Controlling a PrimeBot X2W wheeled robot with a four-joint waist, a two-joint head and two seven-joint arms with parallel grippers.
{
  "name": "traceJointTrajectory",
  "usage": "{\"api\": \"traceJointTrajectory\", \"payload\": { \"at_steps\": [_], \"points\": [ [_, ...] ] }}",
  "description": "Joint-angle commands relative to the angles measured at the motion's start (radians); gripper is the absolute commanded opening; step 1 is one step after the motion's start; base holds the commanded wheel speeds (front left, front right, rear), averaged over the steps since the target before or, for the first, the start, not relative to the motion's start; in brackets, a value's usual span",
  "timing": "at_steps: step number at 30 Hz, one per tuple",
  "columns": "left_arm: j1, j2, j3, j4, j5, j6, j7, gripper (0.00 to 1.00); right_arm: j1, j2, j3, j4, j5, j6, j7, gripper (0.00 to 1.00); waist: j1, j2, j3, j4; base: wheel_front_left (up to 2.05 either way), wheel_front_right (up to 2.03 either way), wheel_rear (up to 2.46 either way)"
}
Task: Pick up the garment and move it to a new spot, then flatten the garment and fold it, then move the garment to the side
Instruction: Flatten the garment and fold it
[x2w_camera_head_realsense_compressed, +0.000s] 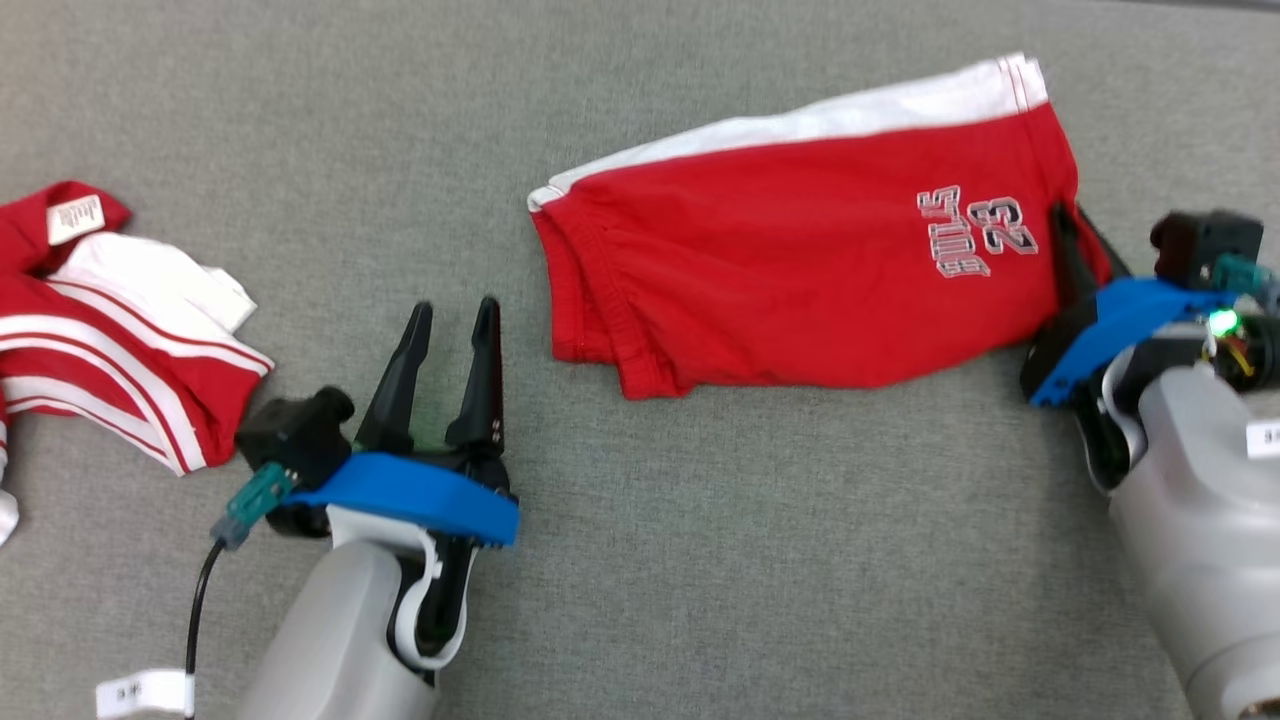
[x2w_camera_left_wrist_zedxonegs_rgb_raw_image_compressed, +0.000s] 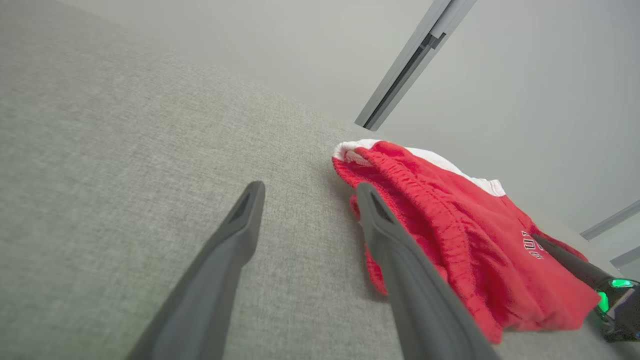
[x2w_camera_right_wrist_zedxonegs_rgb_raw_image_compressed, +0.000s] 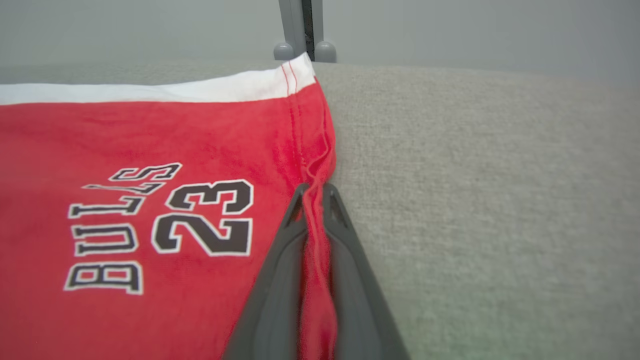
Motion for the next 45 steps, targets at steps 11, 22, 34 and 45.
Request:
{"api": "traceJointTrajectory", "payload": {
  "at_steps": [11,22,34,45],
  "points": [
    [0.178,-0.012,0.04,0.009,0.07,0.002,0.001,1.0,0.317,-0.049,-0.039,-0.132,0.147,-0.002,-0.009,0.0,0.0002,0.0,-0.185,-0.039,0.0,0.0,0.0],
    [0.257,-0.021,-0.007,0.024,0.075,0.002,0.001,1.0,0.451,-0.055,-0.17,-0.292,0.106,-0.001,-0.009,0.0,0.0002,0.0,-0.262,-0.012,0.0,0.0,0.0],
    [0.259,-0.025,-0.051,0.048,0.052,0.002,0.001,1.0,0.325,0.123,0.045,-0.365,0.04,-0.001,-0.009,0.0,0.0002,0.0,-0.287,0.104,0.0,0.0,0.0],
    [0.298,-0.016,-0.007,0.059,0.075,0.002,0.001,1.0,0.39,0.145,0.334,-0.389,0.19,-0.001,-0.01,1.0,0.0002,0.0,-0.318,0.088,0.0,0.0,0.0]
  ]
}}
